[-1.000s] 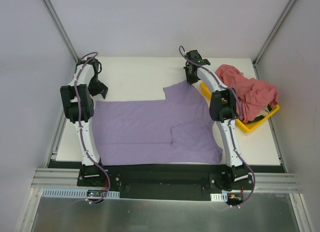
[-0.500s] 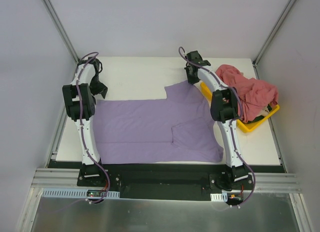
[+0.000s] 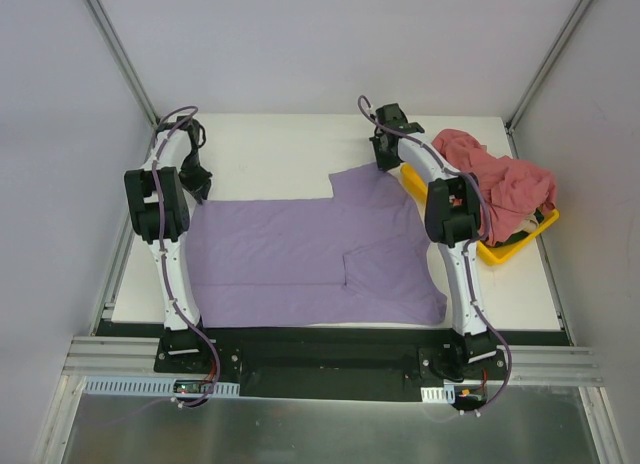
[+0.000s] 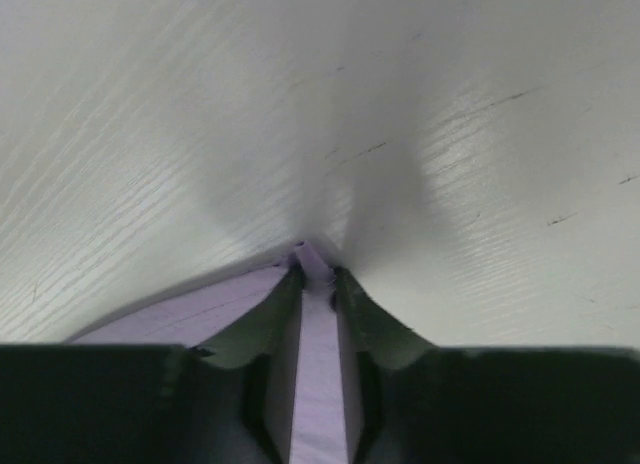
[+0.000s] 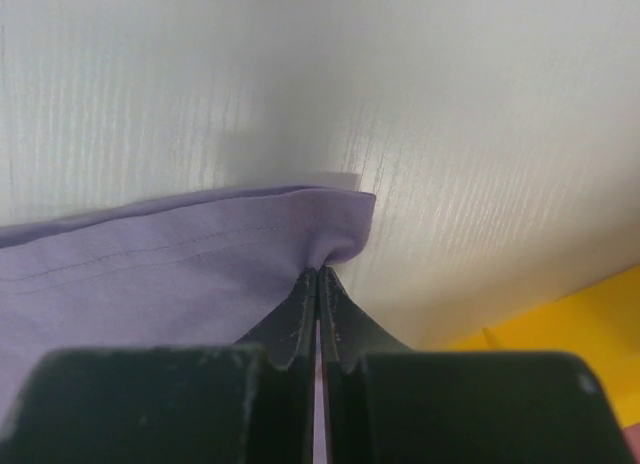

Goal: Fold and stack the t-shirts
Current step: Grap the side of the flattened tshirt furthest away from the robot with both arms, then fold the other side of the tshirt into a rectangle

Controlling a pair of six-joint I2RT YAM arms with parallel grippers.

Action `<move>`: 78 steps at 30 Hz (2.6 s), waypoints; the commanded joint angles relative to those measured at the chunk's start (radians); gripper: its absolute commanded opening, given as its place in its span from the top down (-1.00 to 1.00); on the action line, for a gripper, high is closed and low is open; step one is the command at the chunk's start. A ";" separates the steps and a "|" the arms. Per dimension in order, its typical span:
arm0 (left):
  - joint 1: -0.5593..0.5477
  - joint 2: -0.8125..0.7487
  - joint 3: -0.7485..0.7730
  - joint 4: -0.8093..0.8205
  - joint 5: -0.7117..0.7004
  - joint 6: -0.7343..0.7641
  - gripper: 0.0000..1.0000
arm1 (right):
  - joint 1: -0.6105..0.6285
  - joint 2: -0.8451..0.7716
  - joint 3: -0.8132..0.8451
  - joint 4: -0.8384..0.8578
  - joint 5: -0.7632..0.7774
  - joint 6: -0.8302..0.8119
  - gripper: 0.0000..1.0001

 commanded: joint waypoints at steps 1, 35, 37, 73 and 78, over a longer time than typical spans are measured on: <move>0.010 0.013 -0.040 -0.060 -0.042 -0.008 0.79 | -0.002 -0.124 -0.031 0.025 -0.021 -0.023 0.99; -0.022 -0.479 -0.451 0.041 -0.053 0.040 1.00 | 0.194 -0.842 -0.904 0.321 0.048 -0.171 0.99; -0.022 -0.529 -0.551 0.071 -0.055 0.025 1.00 | 0.202 -0.915 -0.984 0.329 0.055 -0.155 0.99; -0.020 -0.976 -0.942 0.095 -0.200 -0.129 1.00 | 0.263 -1.509 -1.392 0.142 0.071 -0.053 0.99; -0.020 -0.965 -0.944 0.095 -0.202 -0.123 1.00 | 0.265 -1.534 -1.429 0.148 0.077 -0.034 0.99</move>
